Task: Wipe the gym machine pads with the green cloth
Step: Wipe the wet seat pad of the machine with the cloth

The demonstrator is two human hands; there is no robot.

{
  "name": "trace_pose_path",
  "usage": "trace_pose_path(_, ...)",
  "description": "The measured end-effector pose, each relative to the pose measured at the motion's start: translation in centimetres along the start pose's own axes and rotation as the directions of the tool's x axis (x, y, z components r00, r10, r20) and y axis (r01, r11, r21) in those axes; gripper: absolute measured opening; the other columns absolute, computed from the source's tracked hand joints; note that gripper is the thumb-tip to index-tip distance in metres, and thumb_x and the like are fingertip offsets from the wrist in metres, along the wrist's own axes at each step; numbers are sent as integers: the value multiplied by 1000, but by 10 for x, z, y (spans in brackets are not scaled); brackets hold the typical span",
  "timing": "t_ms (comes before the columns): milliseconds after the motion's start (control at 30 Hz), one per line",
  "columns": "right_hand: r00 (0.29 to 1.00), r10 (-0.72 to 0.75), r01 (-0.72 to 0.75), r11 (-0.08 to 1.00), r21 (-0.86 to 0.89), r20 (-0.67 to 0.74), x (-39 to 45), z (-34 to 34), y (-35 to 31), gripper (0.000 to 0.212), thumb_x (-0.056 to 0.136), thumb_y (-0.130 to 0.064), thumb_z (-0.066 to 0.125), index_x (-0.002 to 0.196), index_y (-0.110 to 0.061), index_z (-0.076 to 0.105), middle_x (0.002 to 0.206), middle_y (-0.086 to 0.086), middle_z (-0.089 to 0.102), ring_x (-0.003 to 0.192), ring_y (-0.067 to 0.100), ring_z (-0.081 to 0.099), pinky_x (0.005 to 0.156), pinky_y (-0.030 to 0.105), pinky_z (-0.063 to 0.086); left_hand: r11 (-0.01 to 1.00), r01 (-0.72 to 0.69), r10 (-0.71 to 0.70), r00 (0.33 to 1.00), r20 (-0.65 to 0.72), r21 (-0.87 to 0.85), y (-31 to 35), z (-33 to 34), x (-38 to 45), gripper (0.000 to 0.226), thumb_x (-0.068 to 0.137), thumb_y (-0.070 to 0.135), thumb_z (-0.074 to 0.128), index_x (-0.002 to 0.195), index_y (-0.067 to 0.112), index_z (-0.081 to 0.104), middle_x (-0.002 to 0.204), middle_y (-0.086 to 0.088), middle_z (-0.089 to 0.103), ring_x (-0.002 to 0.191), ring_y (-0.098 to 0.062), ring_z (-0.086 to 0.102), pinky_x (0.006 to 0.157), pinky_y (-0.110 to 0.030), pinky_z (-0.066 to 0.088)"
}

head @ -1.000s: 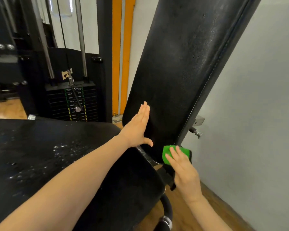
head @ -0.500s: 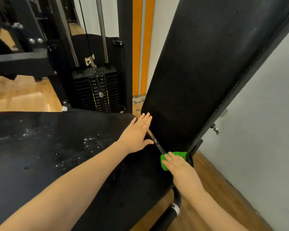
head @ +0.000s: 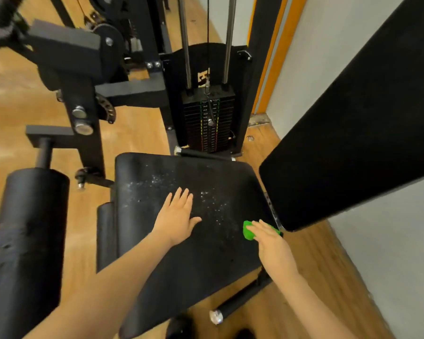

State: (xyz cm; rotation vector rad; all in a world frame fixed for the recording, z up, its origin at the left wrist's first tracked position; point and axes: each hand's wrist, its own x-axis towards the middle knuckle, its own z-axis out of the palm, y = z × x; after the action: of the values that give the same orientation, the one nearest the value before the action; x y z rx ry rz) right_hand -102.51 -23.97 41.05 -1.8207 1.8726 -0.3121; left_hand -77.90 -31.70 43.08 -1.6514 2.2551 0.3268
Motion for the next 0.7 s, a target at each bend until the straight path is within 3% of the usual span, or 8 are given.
trace_pose_path(100,1000,-1,1,1000,-4,21,9,0,-32,50,94,3,43,138,-19,44,148,-5,36,138,6,26,112,16,13,994,111,-111,994,0,4,-44,-5,-18,71,102,51,22,154,6,2,163,-10,-1,149,-27,-5,121,-41,2)
trace_pose_path(300,996,92,-92,994,60,-2,20,16,-69,42,95,0,46,134,-17,50,143,-1,44,135,9,35,103,10,15,963,268,-268,963,15,-14,-109,14,-27,72,103,49,21,154,5,-2,162,-13,-7,149,-29,-10,120,-40,0)
trace_pose_path(500,994,111,-111,993,26,11,50,25,-74,40,93,4,48,130,-10,53,136,6,52,132,15,40,104,15,20,973,229,-229,973,4,-32,-118,37,-6,72,103,48,23,153,5,-4,162,-14,-8,148,-30,-11,120,-41,-1)
trace_pose_path(700,984,180,-180,983,-34,3,118,18,-31,38,92,6,46,129,-2,53,134,14,52,131,24,43,110,26,23,972,211,-214,977,-12,-102,-105,39,44,73,103,47,28,153,5,-5,162,-13,-9,148,-29,-11,119,-40,-4)
